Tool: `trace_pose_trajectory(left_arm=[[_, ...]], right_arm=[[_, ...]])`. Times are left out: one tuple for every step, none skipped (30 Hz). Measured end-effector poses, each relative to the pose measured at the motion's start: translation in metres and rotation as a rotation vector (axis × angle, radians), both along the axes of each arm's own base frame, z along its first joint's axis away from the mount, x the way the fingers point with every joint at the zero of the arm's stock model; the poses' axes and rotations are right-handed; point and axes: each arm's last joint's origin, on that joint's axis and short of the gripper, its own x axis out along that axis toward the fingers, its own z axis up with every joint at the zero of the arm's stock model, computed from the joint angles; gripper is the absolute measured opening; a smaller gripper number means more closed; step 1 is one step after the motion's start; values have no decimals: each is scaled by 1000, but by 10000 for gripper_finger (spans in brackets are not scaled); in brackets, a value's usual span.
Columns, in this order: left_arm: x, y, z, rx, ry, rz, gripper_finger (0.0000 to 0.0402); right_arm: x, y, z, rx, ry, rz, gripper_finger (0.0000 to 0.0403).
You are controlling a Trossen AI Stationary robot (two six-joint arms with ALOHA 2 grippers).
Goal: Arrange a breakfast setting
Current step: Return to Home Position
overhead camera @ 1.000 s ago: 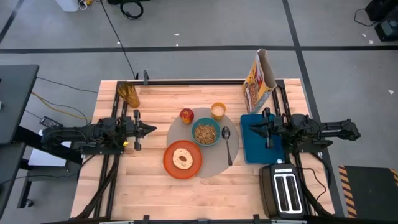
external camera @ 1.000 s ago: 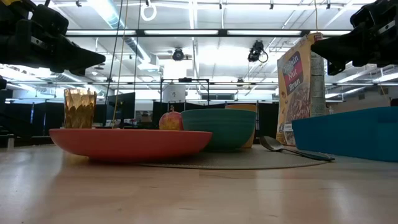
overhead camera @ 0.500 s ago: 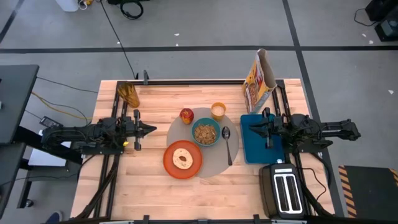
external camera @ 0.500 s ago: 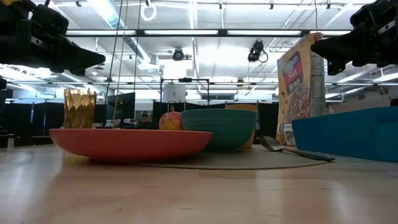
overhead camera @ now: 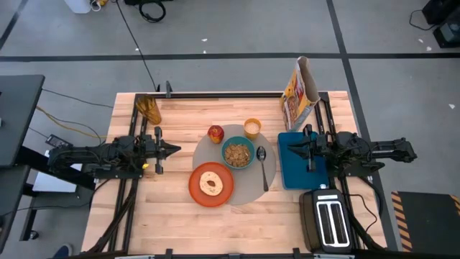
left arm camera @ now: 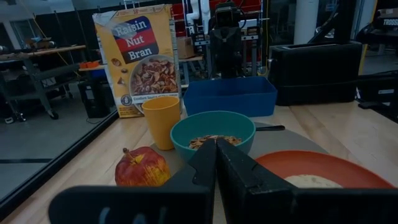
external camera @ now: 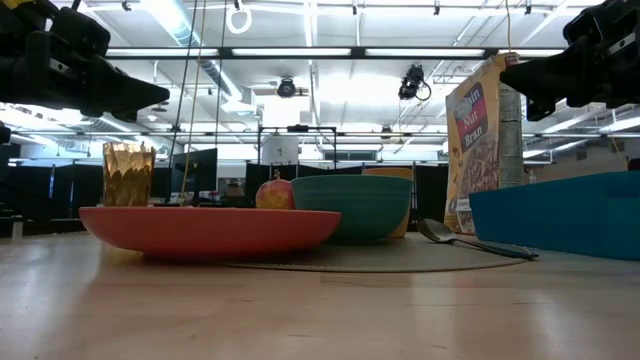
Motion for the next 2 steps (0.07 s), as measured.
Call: trace_pose_trajectory(left_arm=[[0,0,0,0,0,0,20],[0,0,0,0,0,0,20]], right_arm=[[0,0,0,0,0,0,64],[0,0,0,0,0,0,64]])
